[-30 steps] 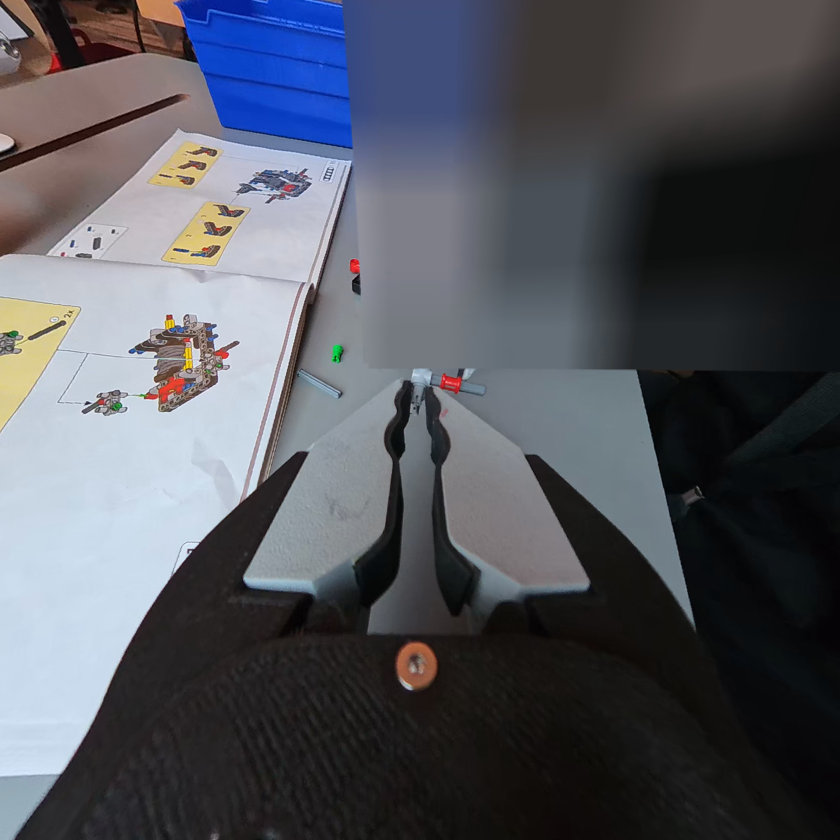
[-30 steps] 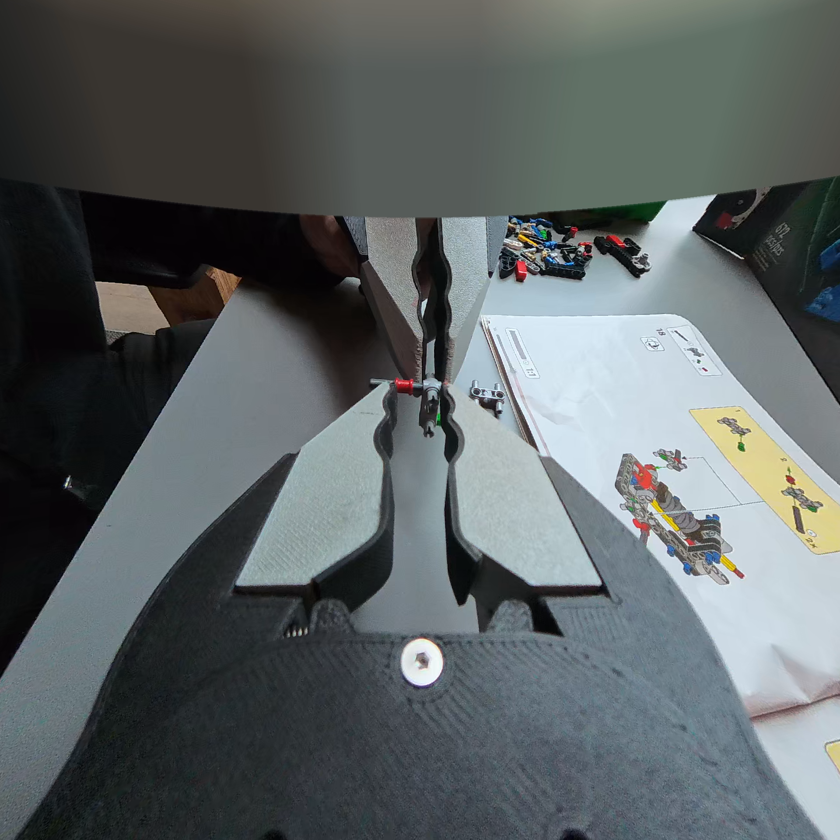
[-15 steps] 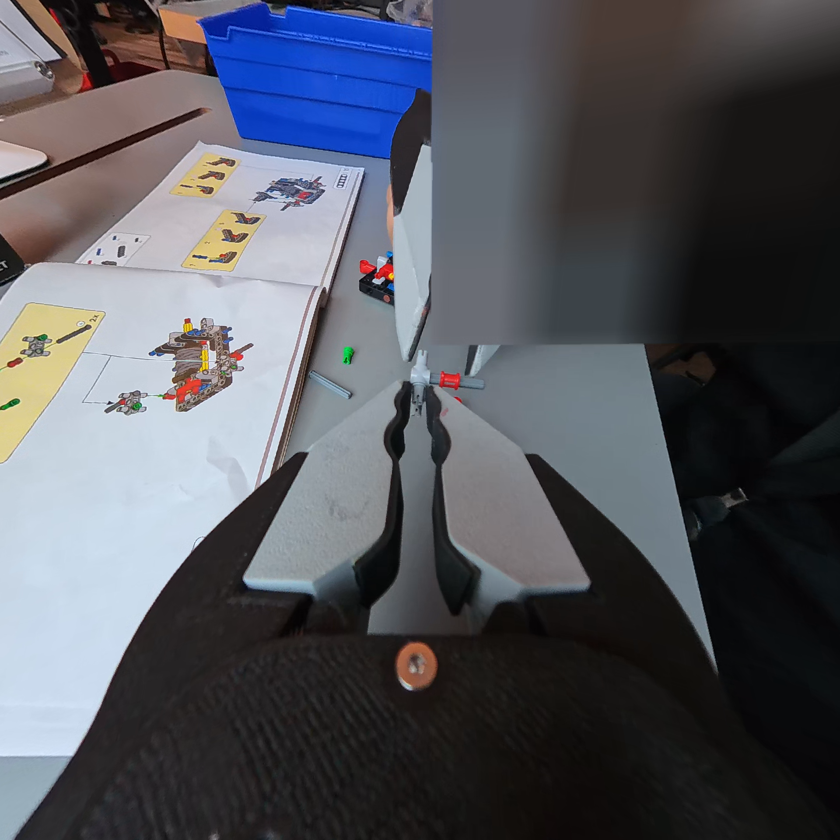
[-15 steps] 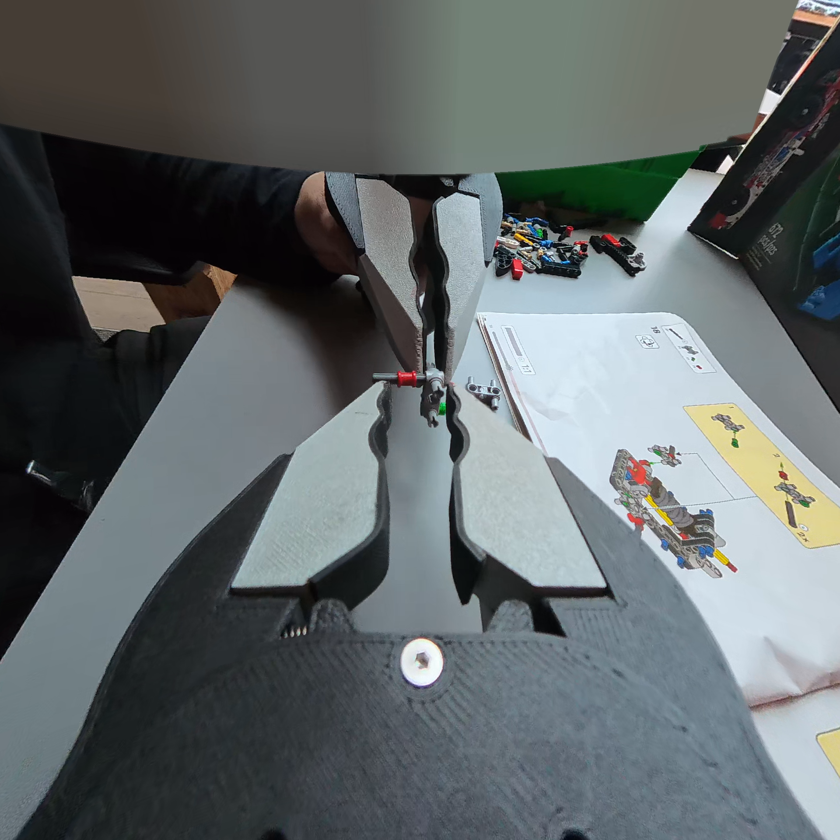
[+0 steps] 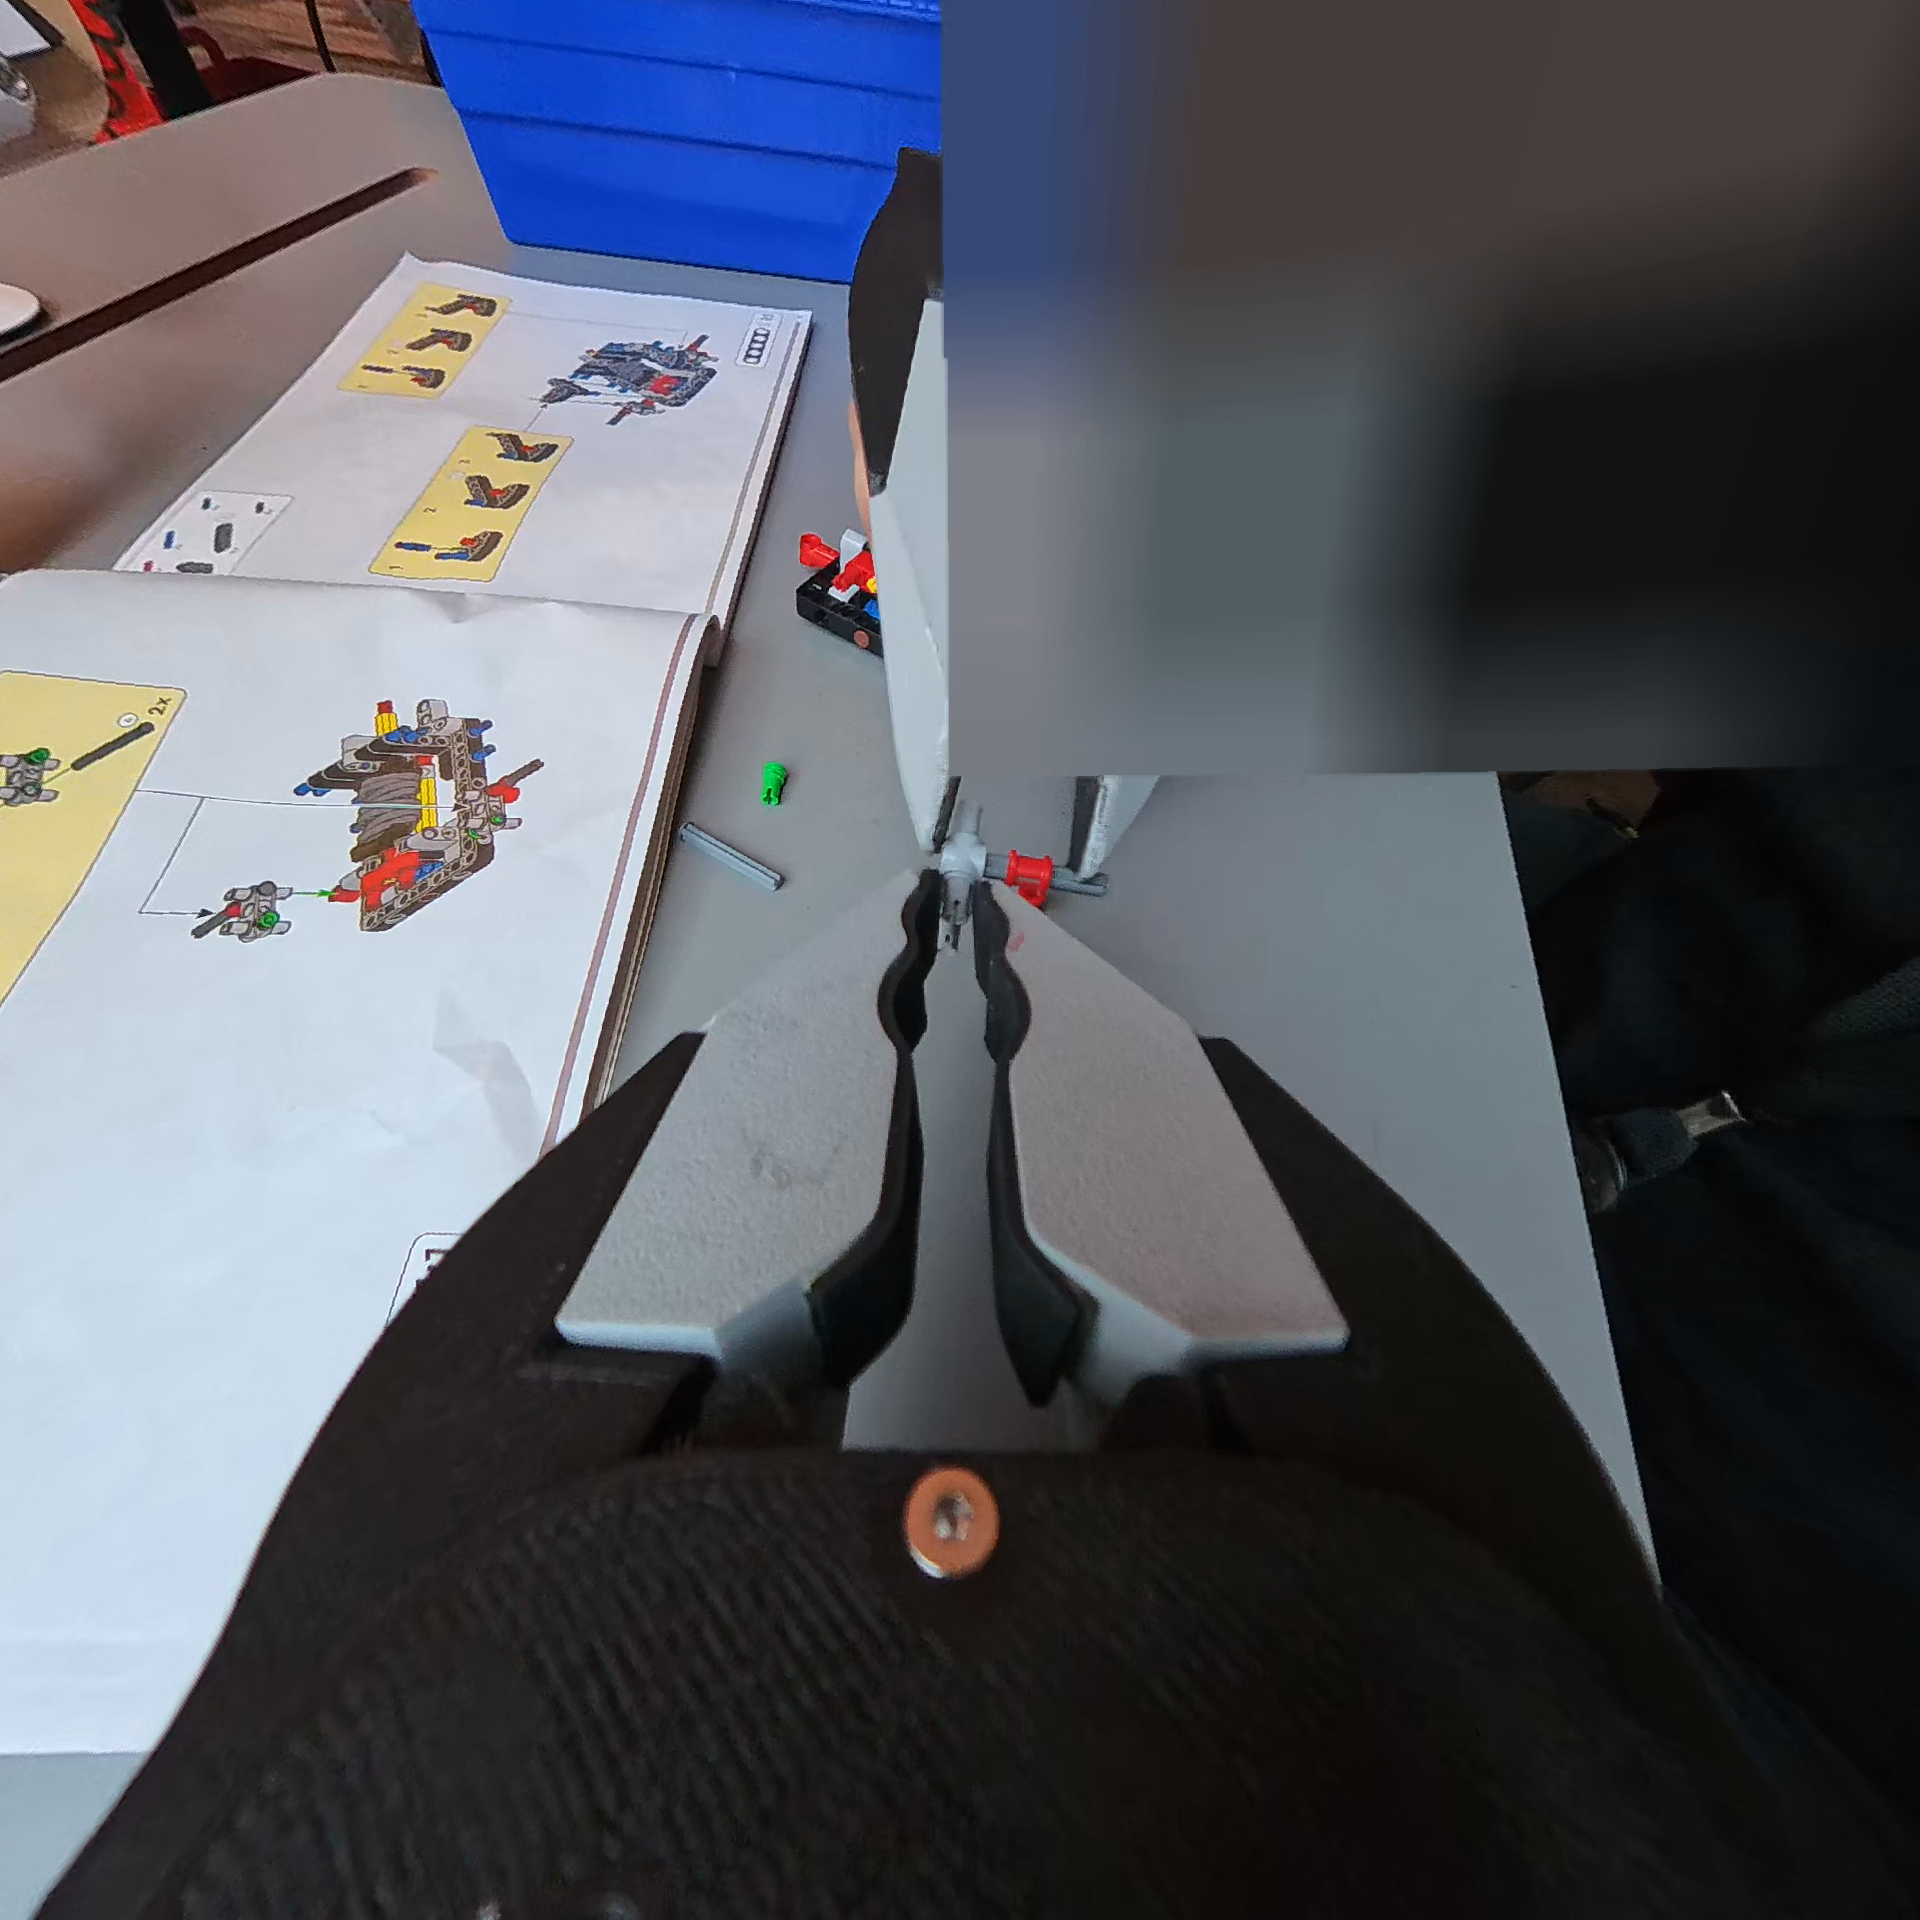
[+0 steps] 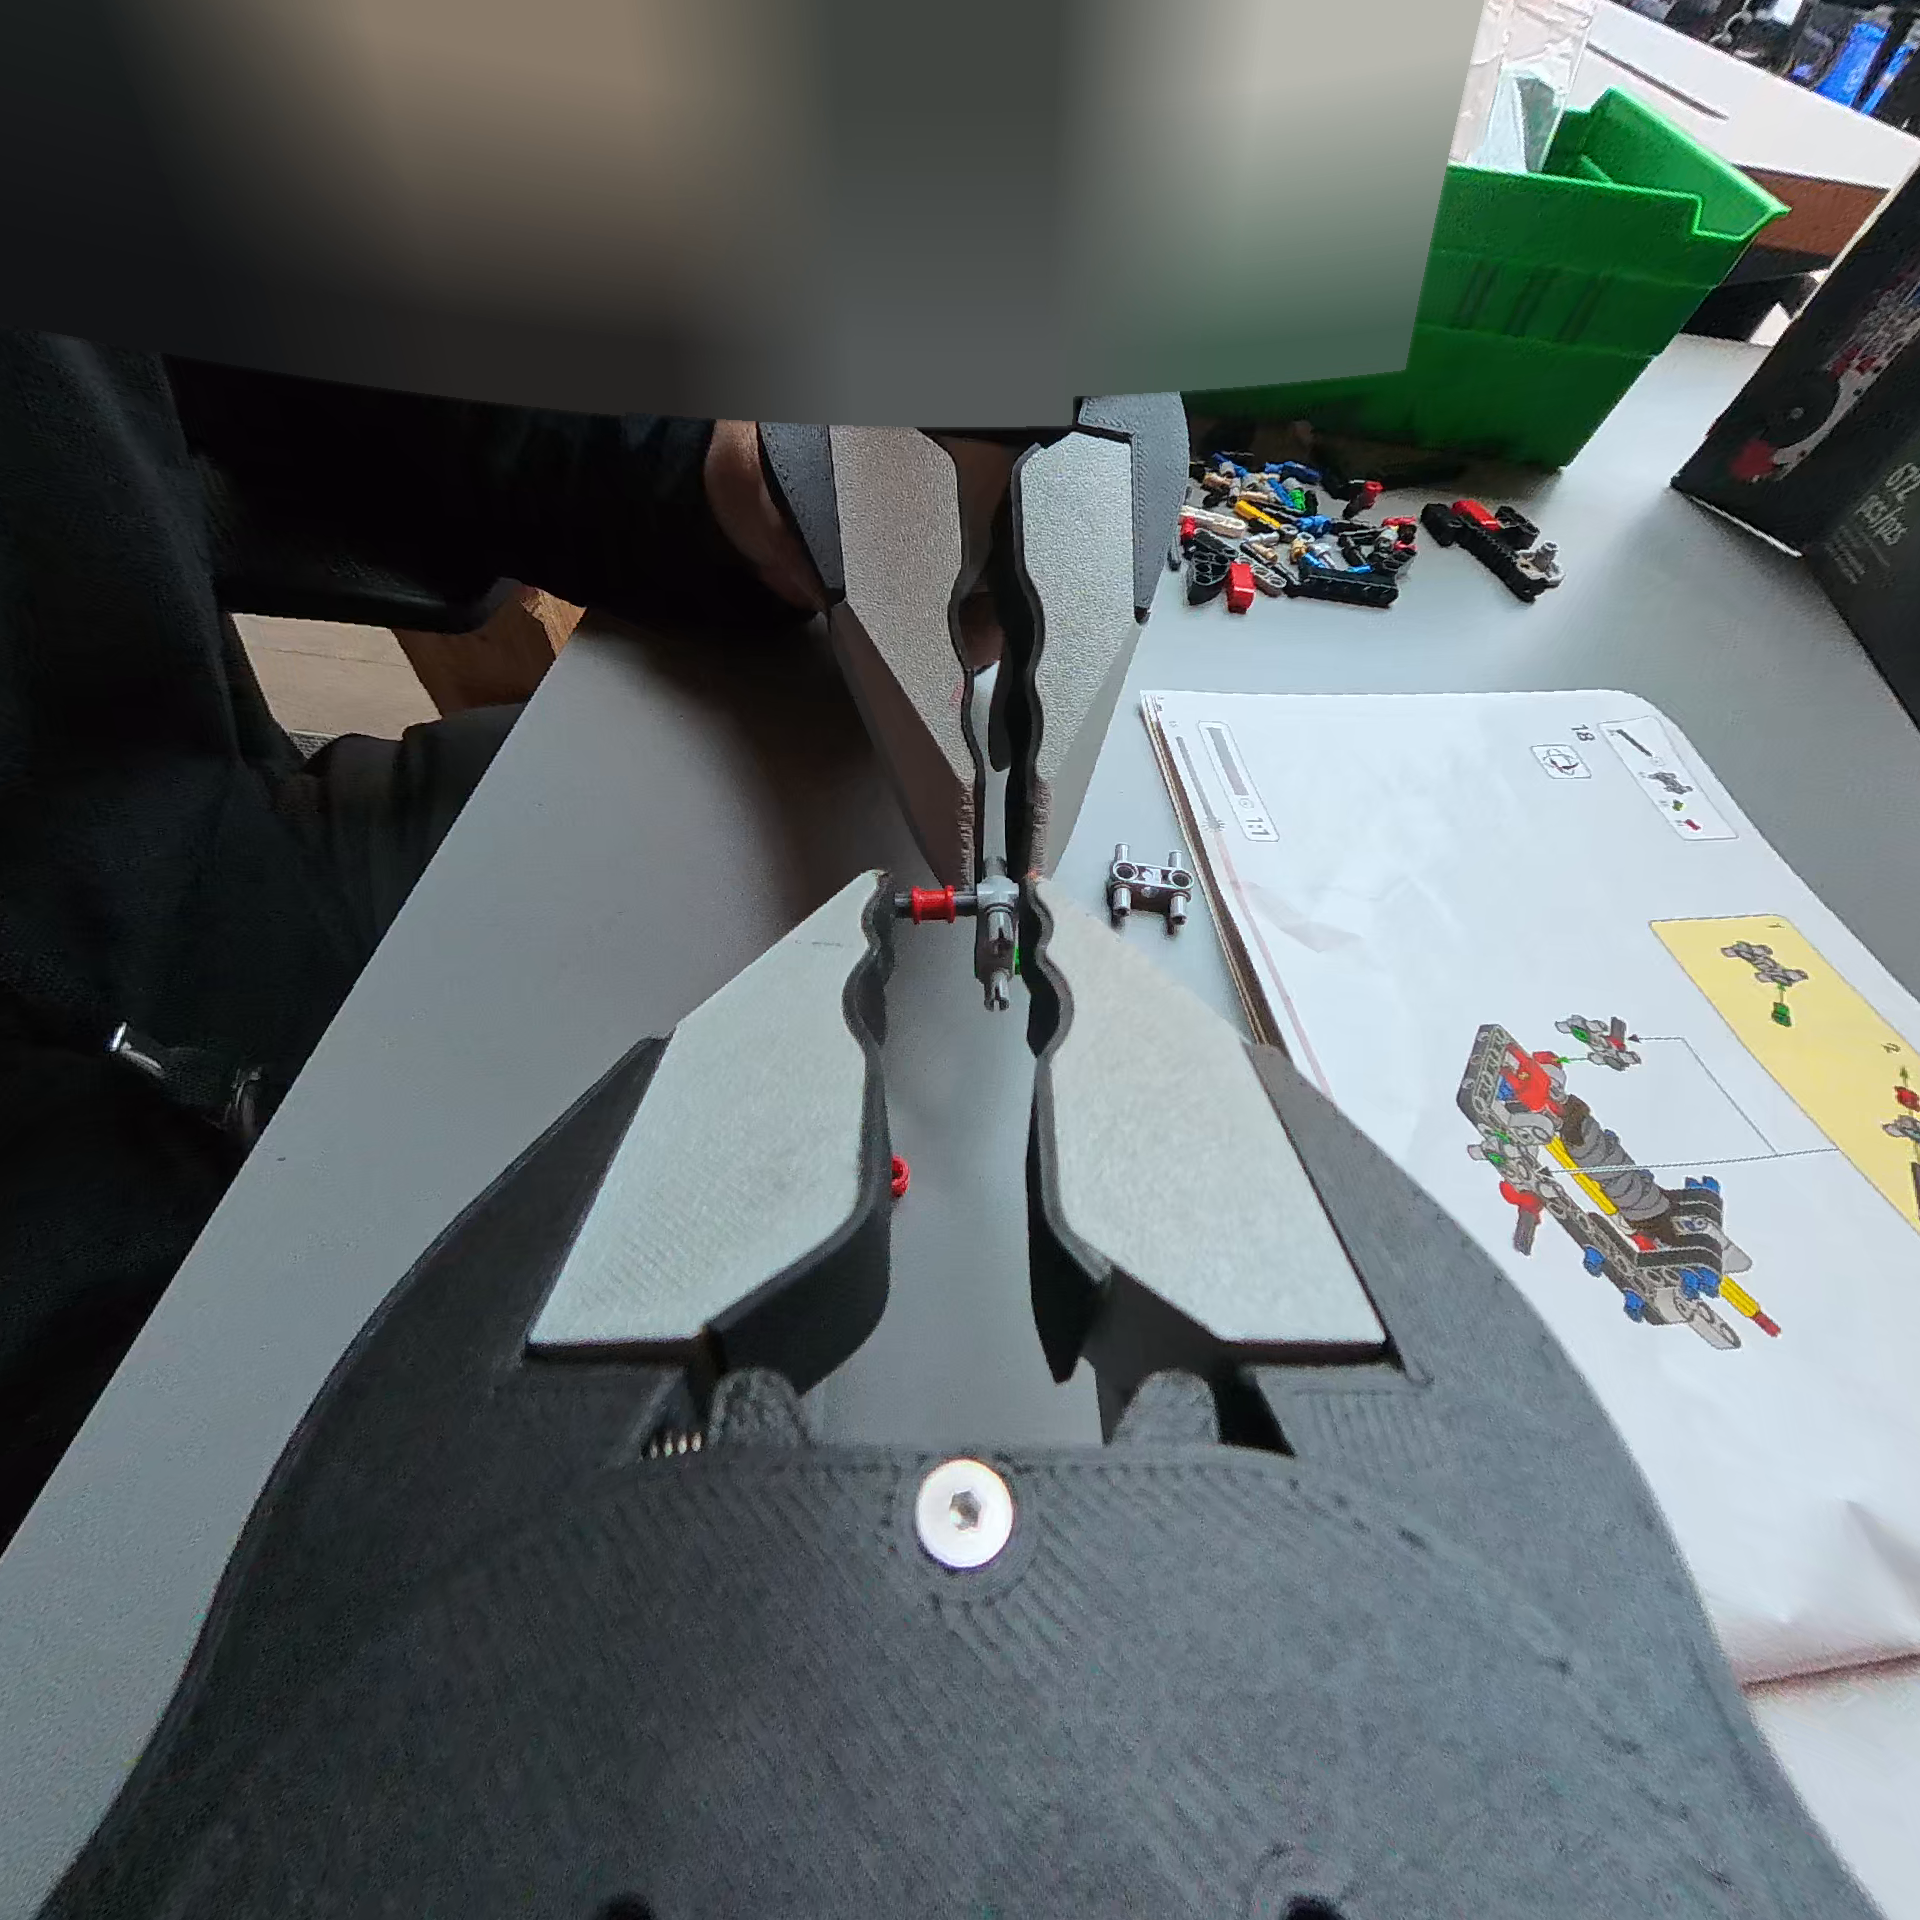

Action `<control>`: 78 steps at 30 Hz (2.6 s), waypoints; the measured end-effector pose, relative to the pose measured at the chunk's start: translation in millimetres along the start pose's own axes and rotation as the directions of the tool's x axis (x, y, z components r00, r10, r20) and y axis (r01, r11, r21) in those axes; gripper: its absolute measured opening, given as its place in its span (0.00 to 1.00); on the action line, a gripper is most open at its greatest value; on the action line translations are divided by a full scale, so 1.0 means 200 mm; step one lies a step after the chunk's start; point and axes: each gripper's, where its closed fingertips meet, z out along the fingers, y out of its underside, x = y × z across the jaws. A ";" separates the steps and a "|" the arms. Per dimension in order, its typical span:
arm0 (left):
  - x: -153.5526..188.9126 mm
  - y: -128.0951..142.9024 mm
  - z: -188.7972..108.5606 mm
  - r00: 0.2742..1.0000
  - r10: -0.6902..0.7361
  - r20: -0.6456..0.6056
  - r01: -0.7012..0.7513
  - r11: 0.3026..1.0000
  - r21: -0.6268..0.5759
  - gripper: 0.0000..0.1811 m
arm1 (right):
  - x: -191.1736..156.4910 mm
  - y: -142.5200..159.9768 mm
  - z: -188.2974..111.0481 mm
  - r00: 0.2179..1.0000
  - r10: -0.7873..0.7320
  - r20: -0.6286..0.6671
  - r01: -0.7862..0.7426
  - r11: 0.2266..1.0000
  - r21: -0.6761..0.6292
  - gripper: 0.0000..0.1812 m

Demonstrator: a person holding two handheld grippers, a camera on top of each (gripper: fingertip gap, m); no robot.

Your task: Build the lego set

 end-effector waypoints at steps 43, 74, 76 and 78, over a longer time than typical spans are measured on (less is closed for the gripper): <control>-0.17 -0.07 -0.13 0.988 -0.064 0.138 0.042 0.987 0.158 0.01 | 0.15 -0.10 -0.10 0.931 -0.181 -0.318 0.202 0.979 0.034 0.15; 0.12 -0.20 -0.20 0.935 -0.351 -0.041 0.343 0.872 0.348 0.01 | -0.11 -0.13 -0.10 0.950 -0.059 -0.306 0.112 0.981 0.156 0.16; 0.12 -0.19 -0.20 0.943 -0.332 -0.028 0.320 0.880 0.350 0.01 | -0.12 -0.12 -0.09 0.952 -0.056 -0.301 0.106 0.983 0.151 0.17; 0.12 -0.19 -0.22 0.953 -0.302 -0.005 0.284 0.891 0.355 0.01 | -0.12 -0.11 -0.08 0.951 -0.065 -0.302 0.111 0.984 0.137 0.16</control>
